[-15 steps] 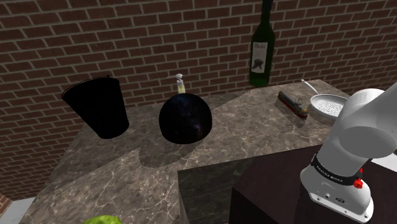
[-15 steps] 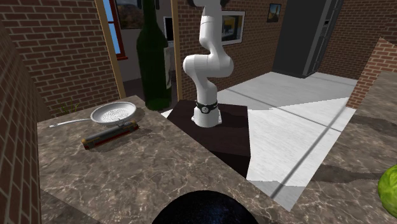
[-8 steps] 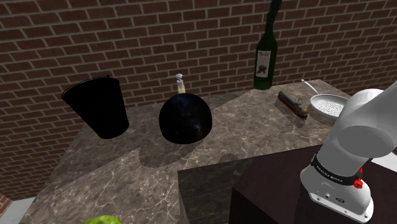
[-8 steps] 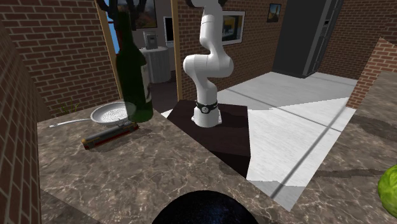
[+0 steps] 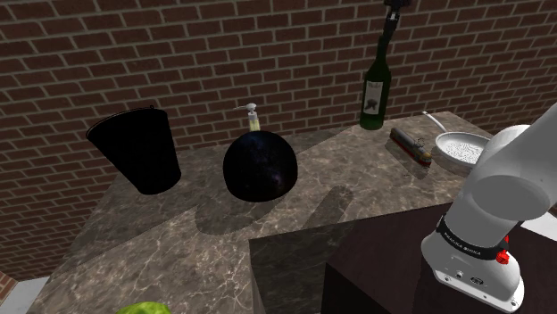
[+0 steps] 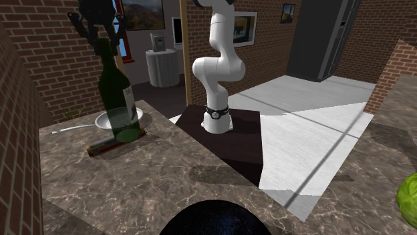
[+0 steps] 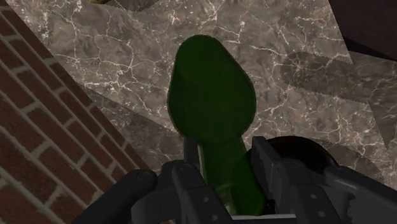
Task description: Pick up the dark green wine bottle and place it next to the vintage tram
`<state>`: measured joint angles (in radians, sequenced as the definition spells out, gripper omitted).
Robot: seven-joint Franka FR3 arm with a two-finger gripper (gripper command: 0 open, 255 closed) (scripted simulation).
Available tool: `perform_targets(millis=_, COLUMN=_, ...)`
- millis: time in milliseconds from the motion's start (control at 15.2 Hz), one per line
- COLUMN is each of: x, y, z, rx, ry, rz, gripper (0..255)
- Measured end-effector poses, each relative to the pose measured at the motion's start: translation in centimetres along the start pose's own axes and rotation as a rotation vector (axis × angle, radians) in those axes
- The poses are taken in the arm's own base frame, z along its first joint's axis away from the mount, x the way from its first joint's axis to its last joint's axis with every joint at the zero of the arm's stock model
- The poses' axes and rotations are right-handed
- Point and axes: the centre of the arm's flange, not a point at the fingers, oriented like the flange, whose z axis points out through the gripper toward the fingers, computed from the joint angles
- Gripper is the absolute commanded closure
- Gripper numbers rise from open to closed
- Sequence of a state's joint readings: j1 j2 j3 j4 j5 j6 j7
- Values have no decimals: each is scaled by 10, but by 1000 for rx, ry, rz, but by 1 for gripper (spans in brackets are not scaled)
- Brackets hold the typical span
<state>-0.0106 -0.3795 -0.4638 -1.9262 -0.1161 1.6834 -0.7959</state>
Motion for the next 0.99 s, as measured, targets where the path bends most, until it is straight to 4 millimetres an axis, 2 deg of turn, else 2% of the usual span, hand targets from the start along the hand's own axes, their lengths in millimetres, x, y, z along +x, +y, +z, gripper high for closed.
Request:
perform_targets(millis=264, x=-6, y=9, z=19, rx=-1, ry=0, rz=-1, gripper=255)
perform_targets(millis=990, x=-9, y=8, z=78, rx=-1, ry=0, rz=-1, gripper=255)
